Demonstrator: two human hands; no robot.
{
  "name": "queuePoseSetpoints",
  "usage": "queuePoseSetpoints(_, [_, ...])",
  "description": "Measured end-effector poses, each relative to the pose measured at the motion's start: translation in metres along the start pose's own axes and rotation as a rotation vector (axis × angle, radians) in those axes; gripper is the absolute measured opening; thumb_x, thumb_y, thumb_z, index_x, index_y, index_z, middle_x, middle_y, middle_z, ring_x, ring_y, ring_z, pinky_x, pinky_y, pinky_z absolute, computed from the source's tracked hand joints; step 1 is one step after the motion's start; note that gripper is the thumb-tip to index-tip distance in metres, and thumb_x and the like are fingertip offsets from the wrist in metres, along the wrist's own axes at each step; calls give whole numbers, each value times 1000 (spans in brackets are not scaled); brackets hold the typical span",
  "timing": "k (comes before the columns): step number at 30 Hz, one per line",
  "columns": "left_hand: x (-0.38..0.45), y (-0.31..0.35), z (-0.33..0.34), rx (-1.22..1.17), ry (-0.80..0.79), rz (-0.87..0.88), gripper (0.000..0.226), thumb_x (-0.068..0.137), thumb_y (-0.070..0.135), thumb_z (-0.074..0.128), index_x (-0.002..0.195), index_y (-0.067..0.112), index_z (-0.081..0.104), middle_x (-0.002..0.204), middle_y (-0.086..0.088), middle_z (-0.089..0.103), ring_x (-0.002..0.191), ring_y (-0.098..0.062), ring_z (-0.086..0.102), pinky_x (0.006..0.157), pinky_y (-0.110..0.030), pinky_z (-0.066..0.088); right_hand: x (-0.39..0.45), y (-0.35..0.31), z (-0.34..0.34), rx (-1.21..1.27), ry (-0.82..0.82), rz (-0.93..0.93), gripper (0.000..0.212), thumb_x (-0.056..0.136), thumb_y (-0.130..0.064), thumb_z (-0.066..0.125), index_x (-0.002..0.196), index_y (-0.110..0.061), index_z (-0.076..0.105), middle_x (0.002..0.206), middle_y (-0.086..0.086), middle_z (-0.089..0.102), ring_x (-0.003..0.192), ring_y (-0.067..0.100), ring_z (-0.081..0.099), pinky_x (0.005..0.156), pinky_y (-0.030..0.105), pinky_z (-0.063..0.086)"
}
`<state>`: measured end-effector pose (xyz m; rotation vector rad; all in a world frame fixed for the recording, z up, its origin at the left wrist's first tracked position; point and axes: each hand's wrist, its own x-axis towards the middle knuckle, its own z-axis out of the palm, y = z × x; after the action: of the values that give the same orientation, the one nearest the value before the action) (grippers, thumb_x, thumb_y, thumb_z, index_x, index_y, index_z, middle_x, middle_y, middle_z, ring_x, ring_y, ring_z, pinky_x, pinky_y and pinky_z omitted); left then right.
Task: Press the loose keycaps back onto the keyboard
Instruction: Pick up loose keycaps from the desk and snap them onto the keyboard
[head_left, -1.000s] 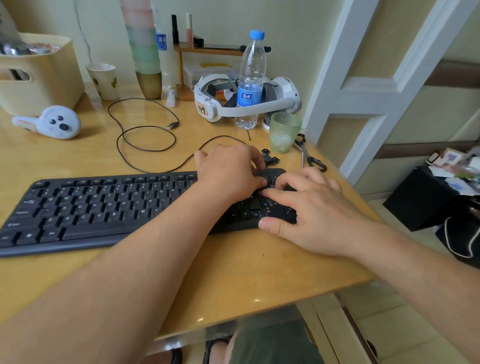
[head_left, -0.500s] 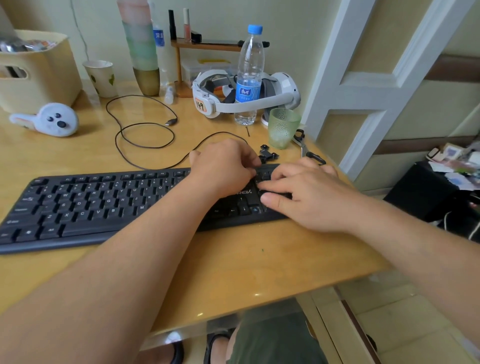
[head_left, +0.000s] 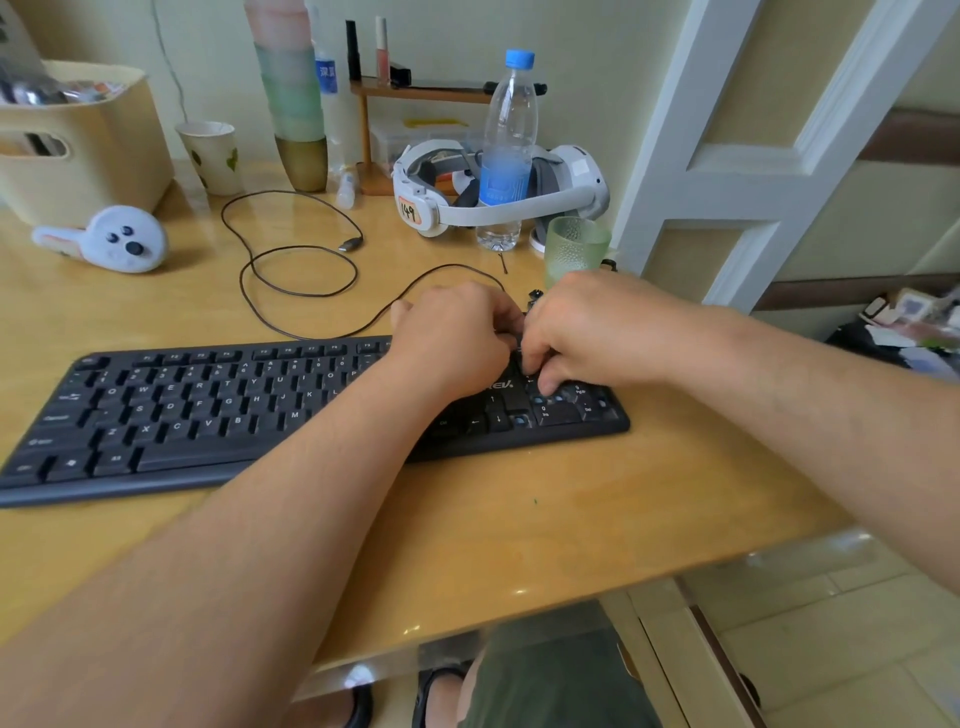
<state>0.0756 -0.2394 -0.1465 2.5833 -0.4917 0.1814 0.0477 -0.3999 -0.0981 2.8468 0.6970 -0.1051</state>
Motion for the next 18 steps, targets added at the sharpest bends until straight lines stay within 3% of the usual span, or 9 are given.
queuePoseSetpoints(6, [-2, 4, -4, 13, -29, 6, 13, 88, 27, 63, 90, 40, 66, 94, 9, 68, 95, -21, 52, 88, -43, 33, 4, -10, -14, -246, -56, -181, 20, 89, -48, 72, 105, -36, 74, 100, -9, 65, 102, 22, 62, 76, 43, 58])
queuePoseSetpoints(11, [-3, 5, -7, 16, -47, 2, 9, 90, 36, 64, 89, 40, 72, 83, 12, 63, 92, -20, 52, 94, -43, 38, -5, -12, -11, -333, -1, -254, 24, 98, -41, 52, 103, -31, 73, 101, -7, 66, 101, 22, 63, 70, 39, 57])
queuePoseSetpoints(18, [-3, 1, -11, -43, -65, 0, 8, 89, 48, 73, 88, 40, 76, 78, 19, 61, 85, -10, 51, 97, -43, 38, -22, -8, -1, -98, 88, -172, 21, 96, -36, 62, 103, -26, 79, 101, -7, 70, 99, 19, 64, 80, 42, 55])
